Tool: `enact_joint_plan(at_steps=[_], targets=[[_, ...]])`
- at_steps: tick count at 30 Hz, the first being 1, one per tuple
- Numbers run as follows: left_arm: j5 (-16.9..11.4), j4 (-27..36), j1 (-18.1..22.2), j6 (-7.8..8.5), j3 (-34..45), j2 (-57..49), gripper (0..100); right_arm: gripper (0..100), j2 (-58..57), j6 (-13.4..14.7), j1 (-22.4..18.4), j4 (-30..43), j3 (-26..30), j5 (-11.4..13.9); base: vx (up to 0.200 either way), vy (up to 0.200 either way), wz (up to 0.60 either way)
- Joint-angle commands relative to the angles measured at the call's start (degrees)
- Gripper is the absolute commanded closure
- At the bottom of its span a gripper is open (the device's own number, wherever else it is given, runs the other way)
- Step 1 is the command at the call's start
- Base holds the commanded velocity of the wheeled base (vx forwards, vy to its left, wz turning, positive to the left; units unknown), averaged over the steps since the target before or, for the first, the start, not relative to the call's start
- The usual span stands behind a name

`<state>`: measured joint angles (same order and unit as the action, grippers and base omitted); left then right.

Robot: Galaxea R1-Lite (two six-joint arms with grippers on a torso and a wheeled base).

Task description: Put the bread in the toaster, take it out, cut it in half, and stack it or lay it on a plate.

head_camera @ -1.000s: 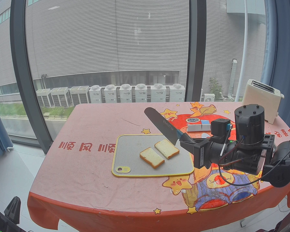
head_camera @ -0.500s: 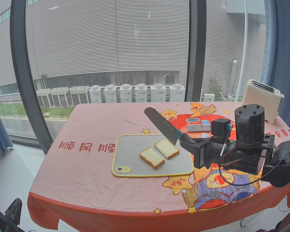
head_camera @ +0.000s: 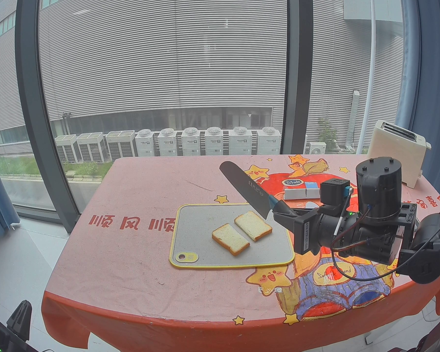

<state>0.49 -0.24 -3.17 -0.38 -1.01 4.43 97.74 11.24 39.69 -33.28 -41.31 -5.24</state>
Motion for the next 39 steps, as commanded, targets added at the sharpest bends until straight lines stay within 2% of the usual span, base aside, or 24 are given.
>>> enact_joint_plan(at_steps=[1,8,11,14,19,25,28,31,36,37,38,39], targets=[[0.0,-0.1,3.1,-0.06,1.0,-3.7,100,100,0.0,0.1,0.0,-0.1,-0.1,-0.2,0.000,0.000,0.00],[-0.9,-0.1,2.7,0.38,1.0,-4.4,100,100,0.1,0.0,0.1,-0.1,-0.2,-0.2,0.000,0.000,0.00],[-2.5,0.1,2.7,1.43,1.0,-4.4,100,100,-0.1,0.0,0.2,-0.1,-0.3,-0.2,0.000,0.000,0.00],[-2.4,0.1,2.7,1.43,1.0,-4.4,100,100,0.3,0.0,0.3,-0.1,-0.5,-0.5,0.000,0.000,0.00],[-2.2,0.2,2.7,1.34,1.0,-4.4,100,100,0.4,0.0,0.9,-0.1,-0.4,-2.9,0.000,0.000,0.00],[-2.1,0.2,2.8,1.17,1.0,-4.4,100,100,0.2,-0.1,1.4,0.0,0.2,-3.5,0.000,0.000,0.00],[-2.1,0.2,2.8,1.17,1.0,-4.4,100,100,-0.1,-0.2,1.4,0.0,0.8,-4.3,0.000,0.000,0.00],[-2.1,0.2,2.8,1.17,1.0,-4.4,100,100,-1.2,-1.1,0.6,-0.1,1.0,-6.5,0.000,0.000,0.00],[-2.1,0.2,2.7,1.17,1.0,-4.4,100,100,-1.9,-1.3,-0.2,-0.1,1.4,-7.2,0.000,0.000,0.00],[-2.1,0.2,2.7,1.17,1.0,-4.4,100,100,-2.6,-1.3,-0.6,-0.1,2.5,-9.3,0.000,0.000,0.00],[-2.1,0.2,2.7,1.17,1.0,-4.4,100,100,-2.6,-1.3,-0.6,-0.1,2.5,-9.3,0.000,0.000,0.00],[-2.1,0.2,2.8,1.17,1.0,-4.4,100,100,-3.3,-1.0,-0.7,-0.1,3.0,-10.4,0.000,0.000,0.00]])
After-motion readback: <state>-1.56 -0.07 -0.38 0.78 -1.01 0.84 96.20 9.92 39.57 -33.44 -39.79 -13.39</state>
